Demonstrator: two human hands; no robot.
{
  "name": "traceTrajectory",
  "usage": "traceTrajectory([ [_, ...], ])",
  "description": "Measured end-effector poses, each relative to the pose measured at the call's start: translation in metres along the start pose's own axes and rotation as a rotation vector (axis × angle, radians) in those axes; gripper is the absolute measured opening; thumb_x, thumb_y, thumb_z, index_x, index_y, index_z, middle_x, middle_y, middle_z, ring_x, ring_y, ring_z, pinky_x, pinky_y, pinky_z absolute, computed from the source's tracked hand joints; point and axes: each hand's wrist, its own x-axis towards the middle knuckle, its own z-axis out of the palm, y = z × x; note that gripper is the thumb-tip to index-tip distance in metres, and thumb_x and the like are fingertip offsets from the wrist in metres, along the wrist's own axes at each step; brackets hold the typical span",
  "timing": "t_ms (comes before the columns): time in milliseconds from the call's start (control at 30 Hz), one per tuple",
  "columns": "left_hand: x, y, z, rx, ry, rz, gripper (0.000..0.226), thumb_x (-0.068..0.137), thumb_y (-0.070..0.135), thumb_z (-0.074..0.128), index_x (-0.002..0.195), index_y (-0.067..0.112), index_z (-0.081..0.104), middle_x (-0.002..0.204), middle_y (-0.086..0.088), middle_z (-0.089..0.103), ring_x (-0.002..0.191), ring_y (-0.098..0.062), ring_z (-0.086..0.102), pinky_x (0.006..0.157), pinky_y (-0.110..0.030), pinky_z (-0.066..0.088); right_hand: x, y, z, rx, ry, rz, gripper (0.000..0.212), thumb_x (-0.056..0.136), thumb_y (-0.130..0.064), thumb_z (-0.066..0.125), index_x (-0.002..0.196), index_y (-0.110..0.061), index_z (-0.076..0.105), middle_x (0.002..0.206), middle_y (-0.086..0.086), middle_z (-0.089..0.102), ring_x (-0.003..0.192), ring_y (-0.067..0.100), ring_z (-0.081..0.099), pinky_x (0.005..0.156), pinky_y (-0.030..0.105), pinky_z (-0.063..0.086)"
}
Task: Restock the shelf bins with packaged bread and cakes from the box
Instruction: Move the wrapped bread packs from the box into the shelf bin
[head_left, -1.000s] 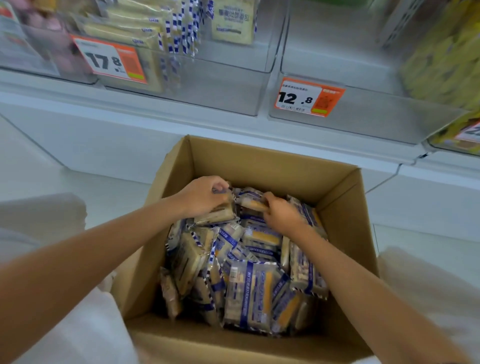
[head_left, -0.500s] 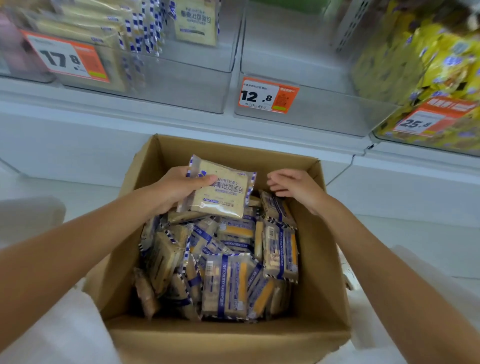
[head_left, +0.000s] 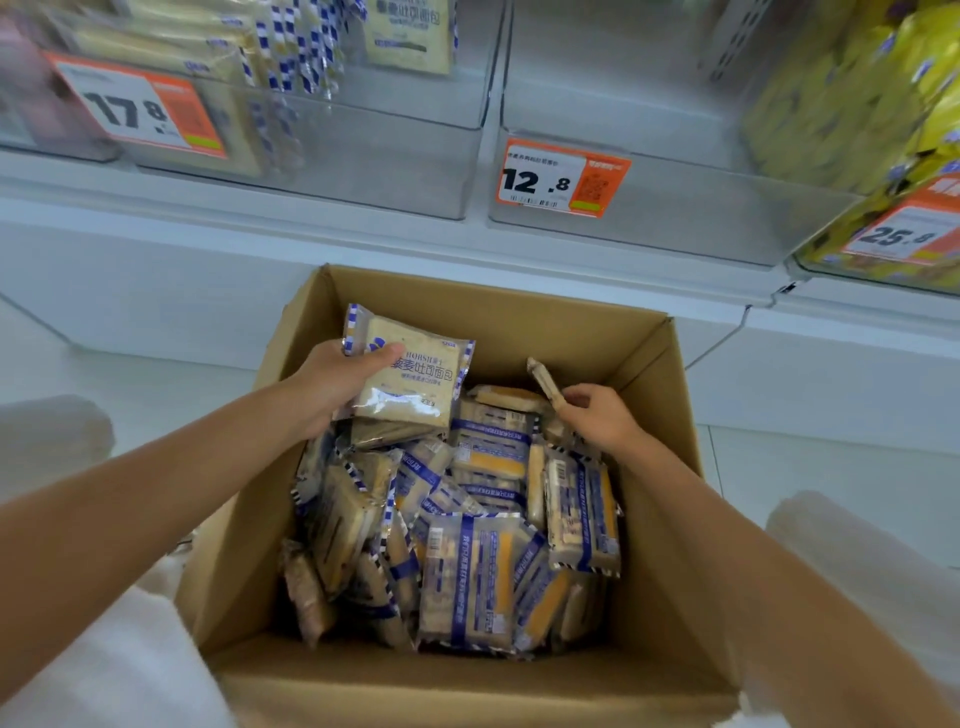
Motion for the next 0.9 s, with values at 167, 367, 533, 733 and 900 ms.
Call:
traceTrajectory([
  [167,-0.003,0.01,0.002,0.006,0.161,0.149,0.028,0.089,0.04,0.067,0.109,0.02,0.067,0.101,-0.001,0.074,0.093,-0.019,0.07,0.076,-0.032,0.056,-0.031,-0.058,-0.038,0.309,-0.043,-0.151,0.031,0.101,-0.016,0.042,0.113,-0.017,0.069,0.095,0.001,0.073,0.094,0.019,0.067,0.081,0.034,0.051],
  [367,-0.033,0.026,0.005,0.111,-0.203,0.138,0.057,0.079,0.067,0.055,0.116,0.024,0.065,0.109,-0.001,0.073,0.107,-0.019,0.067,0.1,-0.045,0.047,-0.054,-0.129,-0.03,0.407,-0.137,-0.249,0.029,0.099,-0.014,0.043,0.106,-0.026,0.069,0.111,0.004,0.07,0.106,0.024,0.065,0.091,0.043,0.05],
  [533,-0.044,0.036,-0.001,0.055,-0.115,0.26,0.042,0.082,0.051,0.068,0.106,0.018,0.067,0.096,0.001,0.077,0.098,-0.018,0.071,0.09,-0.033,0.049,-0.071,-0.164,-0.031,0.267,-0.157,-0.359,0.024,0.088,-0.023,0.07,0.111,-0.023,0.067,0.097,-0.006,0.07,0.084,0.001,0.065,0.072,0.015,0.049],
  [733,-0.049,0.051,-0.031,-0.358,-0.034,0.161,0.061,0.093,0.063,0.04,0.117,0.013,0.064,0.108,-0.011,0.073,0.096,-0.025,0.072,0.081,-0.037,0.058,-0.081,-0.183,-0.031,0.654,0.058,-0.156,0.03,0.083,-0.012,0.075,0.108,-0.002,0.063,0.101,0.012,0.074,0.084,0.021,0.071,0.07,0.025,0.055],
  [900,-0.07,0.055,-0.029,-0.344,-0.213,0.253,0.042,0.086,0.029,0.072,0.116,0.001,0.063,0.113,-0.02,0.07,0.102,-0.029,0.07,0.095,-0.047,0.053,-0.099,-0.214,0.001,0.611,-0.196,-0.015,0.04,0.087,-0.028,0.071,0.117,-0.005,0.061,0.104,0.009,0.072,0.092,0.022,0.071,0.081,0.033,0.06],
])
